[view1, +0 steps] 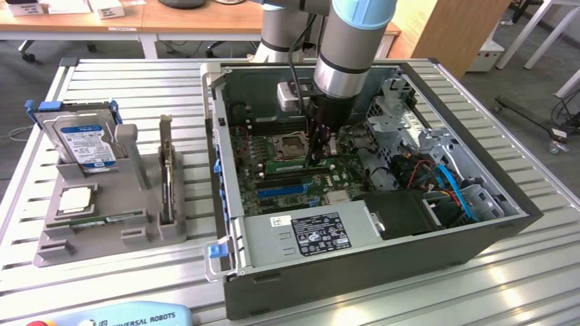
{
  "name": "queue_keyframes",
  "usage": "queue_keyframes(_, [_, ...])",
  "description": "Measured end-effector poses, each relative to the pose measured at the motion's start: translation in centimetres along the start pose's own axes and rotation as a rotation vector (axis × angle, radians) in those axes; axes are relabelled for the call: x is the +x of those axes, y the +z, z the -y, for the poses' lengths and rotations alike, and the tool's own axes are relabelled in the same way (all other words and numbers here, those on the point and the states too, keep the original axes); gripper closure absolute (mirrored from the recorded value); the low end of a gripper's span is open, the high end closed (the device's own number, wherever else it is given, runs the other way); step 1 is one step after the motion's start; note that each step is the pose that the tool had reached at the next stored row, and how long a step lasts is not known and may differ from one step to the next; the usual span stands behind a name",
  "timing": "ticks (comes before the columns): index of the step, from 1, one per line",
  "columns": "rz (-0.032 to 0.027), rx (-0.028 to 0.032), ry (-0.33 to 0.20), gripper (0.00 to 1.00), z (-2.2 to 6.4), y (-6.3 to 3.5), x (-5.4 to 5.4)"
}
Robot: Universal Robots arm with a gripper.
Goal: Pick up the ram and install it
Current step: 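Insert the ram into the slot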
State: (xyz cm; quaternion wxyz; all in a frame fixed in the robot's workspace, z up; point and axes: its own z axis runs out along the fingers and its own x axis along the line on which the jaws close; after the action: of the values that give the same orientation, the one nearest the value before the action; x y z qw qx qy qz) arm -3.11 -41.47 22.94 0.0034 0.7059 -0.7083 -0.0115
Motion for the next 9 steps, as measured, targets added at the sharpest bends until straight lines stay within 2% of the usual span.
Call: queue_keyframes(9, [-0.0001, -0.0001, -0.001, 0.88, 0.0, 0.1, 0.0])
